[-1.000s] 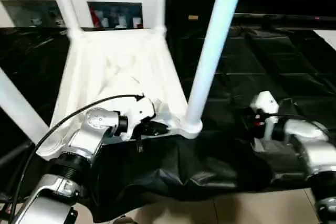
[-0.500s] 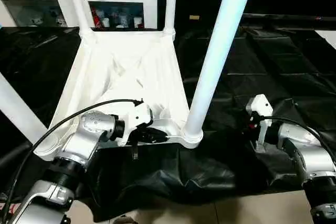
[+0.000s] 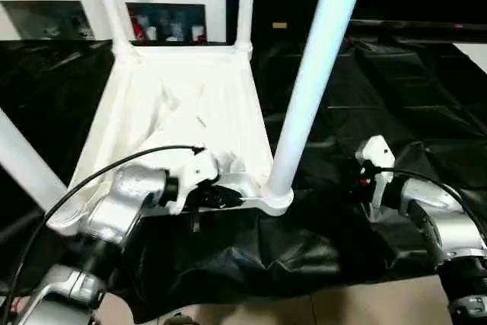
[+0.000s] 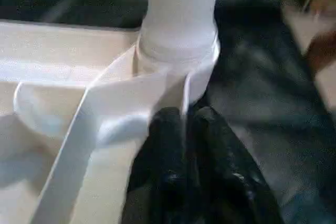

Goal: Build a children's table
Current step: Rotate leg to tighten

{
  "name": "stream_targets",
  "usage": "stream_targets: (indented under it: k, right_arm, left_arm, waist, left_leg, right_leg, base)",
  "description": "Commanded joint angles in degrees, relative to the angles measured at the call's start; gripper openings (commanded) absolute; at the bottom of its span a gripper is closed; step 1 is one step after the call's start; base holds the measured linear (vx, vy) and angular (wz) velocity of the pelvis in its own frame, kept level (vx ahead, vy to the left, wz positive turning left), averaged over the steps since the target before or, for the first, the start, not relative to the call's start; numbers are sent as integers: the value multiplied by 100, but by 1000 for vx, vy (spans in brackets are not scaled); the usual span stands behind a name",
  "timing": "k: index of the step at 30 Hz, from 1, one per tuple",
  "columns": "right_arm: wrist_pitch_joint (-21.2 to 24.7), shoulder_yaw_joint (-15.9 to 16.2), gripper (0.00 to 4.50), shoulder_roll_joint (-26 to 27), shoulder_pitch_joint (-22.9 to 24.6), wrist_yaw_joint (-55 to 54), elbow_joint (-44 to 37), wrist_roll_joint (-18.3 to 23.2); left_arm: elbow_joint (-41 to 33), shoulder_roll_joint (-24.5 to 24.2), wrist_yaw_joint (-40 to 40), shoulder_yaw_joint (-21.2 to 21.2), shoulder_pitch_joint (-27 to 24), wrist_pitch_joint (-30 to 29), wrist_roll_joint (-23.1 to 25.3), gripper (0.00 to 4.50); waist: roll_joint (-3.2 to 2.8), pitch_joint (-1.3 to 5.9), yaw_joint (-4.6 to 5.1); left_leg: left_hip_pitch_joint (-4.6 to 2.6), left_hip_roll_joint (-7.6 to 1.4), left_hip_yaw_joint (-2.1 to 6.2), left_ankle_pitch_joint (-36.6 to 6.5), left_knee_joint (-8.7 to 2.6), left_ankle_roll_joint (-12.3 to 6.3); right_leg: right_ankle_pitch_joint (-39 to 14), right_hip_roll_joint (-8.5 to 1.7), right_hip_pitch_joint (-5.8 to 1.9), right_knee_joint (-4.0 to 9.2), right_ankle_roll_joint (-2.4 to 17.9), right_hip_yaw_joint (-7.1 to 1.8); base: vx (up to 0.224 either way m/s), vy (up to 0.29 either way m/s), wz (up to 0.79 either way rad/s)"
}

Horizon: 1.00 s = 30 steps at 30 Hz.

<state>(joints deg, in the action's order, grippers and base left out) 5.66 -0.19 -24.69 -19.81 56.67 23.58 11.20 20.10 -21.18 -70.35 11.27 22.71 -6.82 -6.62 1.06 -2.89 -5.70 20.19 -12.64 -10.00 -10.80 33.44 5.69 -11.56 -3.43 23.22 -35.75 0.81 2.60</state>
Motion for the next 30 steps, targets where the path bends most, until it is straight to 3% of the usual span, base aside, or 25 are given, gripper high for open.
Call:
stream_targets:
  k: [1,2,4,6,7,9,10,12,14,15,16,18,19,20,22,23,26,27,29,30]
  right_arm:
    - [99,-77,365,7,64,-78,-201,63]
    - [129,-93,365,13,89,-122,-261,79]
    - [369,-173,365,87,132,-382,-420,143]
    - [692,-272,365,220,121,-923,-524,68]
    - [772,-334,365,308,103,-1264,-542,-11]
    - [837,-504,365,532,59,-1974,-529,-145]
    - [930,-728,365,818,27,-2720,-538,-212]
    - [1045,-907,365,1042,27,-3286,-590,-228]
    - [1109,-992,391,1221,140,-3425,-743,-78]
    - [1111,-990,398,1242,161,-3435,-773,-72]
    - [1106,-937,411,1427,363,-3485,-1046,-37]
    - [1122,-872,411,1534,482,-3548,-1228,-24]
    - [1181,-763,435,1670,630,-3695,-1473,-88]
    - [1117,-667,441,1719,707,-3784,-1611,-174]
    - [1006,-372,443,1725,844,-3790,-1799,-374]
    - [937,-240,443,1691,881,-3810,-1803,-530]
    - [818,-78,443,1685,975,-3868,-1845,-762]
    - [839,-97,443,1725,1014,-3840,-1904,-687]
    - [909,-113,443,1783,1081,-3770,-2057,-518]
    - [911,-112,443,1783,1082,-3770,-2059,-516]
  left_arm:
    - [-436,75,142,-235,-75,-235,-378,89]
    - [-581,107,225,-343,-139,-299,-497,99]
    - [-842,212,726,-657,-312,-131,-548,117]
    - [-977,408,1659,-1099,-465,269,-378,141]
    - [-986,523,2067,-1304,-502,502,-341,151]
    - [-919,726,2868,-1647,-509,814,-198,156]
    - [-932,972,3469,-2019,-543,762,-314,163]
    - [-1093,1156,3933,-2279,-630,464,-397,191]
    - [-1474,1262,4201,-2282,-887,319,-222,200]
    - [-1519,1275,4243,-2281,-921,309,-195,210]
    - [-1904,1348,4643,-2303,-1212,41,87,234]
    - [-2053,1426,4921,-2369,-1358,52,155,234]
    - [-2235,1518,5364,-2473,-1513,57,336,246]
    - [-2335,1543,5519,-2487,-1575,28,402,256]
    - [-2512,1496,5561,-2399,-1673,5,547,267]
    - [-2564,1471,5590,-2339,-1717,-25,626,267]
    - [-2721,1477,5687,-2241,-1844,-151,707,267]
    - [-2769,1498,5715,-2227,-1888,-173,704,267]
    - [-2883,1552,5785,-2194,-1973,-331,672,267]
    - [-2884,1552,5786,-2193,-1974,-333,672,267]
  waist:
    - [41,360,14]
    - [39,361,12]
    - [113,333,28]
    - [103,310,68]
    - [119,314,81]
    - [111,317,87]
    - [127,310,112]
    - [133,332,112]
    - [146,351,104]
    - [150,345,108]
    - [87,355,109]
    - [81,357,95]
    - [84,336,106]
    - [46,323,90]
    - [46,301,91]
    - [-2,283,94]
    - [17,259,108]
    - [-14,265,124]
    - [24,282,120]
    - [6,284,115]
  left_leg:
    - [11,-50,-47,-713,-325,-316]
    - [9,-47,-46,-730,-324,-332]
    - [23,-31,-53,-830,-332,-339]
    - [30,-39,-38,-931,-343,-284]
    - [32,-29,-28,-925,-347,-214]
    - [22,-27,-28,-938,-351,-172]
    - [29,-40,-31,-893,-354,-63]
    - [-3,-33,-22,-902,-356,9]
    - [-14,-43,-23,-810,-348,-34]
    - [17,-46,-22,-688,-347,-101]
    - [9,-75,-25,-656,-339,-122]
    - [9,-56,-25,-578,-335,-201]
    - [16,-56,-26,-671,-345,-205]
    - [14,-57,-16,-803,-359,-148]
    - [2,-49,-9,-1061,-386,-74]
    - [-12,-53,-3,-1278,-401,-7]
    - [-16,-50,15,-1596,-425,93]
    - [-19,-39,17,-1656,-419,120]
    - [2,-38,22,-1544,-417,89]
    - [-1,-43,26,-1517,-419,85]
  right_leg:
    - [-172,-337,-345,353,1383,-223]
    - [-209,-339,-342,365,1384,-221]
    - [-548,-334,-343,412,1283,-221]
    - [-876,-329,-333,448,1149,-207]
    - [-1231,-333,-335,477,956,-207]
    - [-1368,-332,-316,497,859,-210]
    - [-1294,-317,-295,475,824,-223]
    - [-1197,-318,-288,469,839,-215]
    - [-794,-307,-294,417,867,-229]
    - [-482,-302,-307,396,891,-233]
    - [-189,-294,-309,374,910,-237]
    - [21,-287,-309,368,935,-229]
    - [-15,-286,-309,390,954,-227]
    - [-193,-292,-307,422,915,-226]
    - [-622,-288,-289,464,817,-224]
    - [-906,-286,-264,501,736,-227]
    - [-1463,-294,-243,540,575,-232]
    - [-1427,-275,-230,548,529,-242]
    - [-1208,-271,-248,525,539,-247]
    - [-1140,-275,-250,507,563,-248]
  base:
    - [0,0,0]
    - [0,0,0]
    - [0,0,0]
    - [0,0,0]
    - [0,0,0]
    - [0,0,0]
    - [0,0,0]
    - [0,0,0]
    - [0,0,0]
    - [0,0,0]
    - [0,0,0]
    - [0,0,0]
    - [0,0,0]
    - [0,0,0]
    - [0,0,0]
    - [0,0,0]
    - [0,0,0]
    - [0,0,0]
    - [0,0,0]
    - [0,0,0]
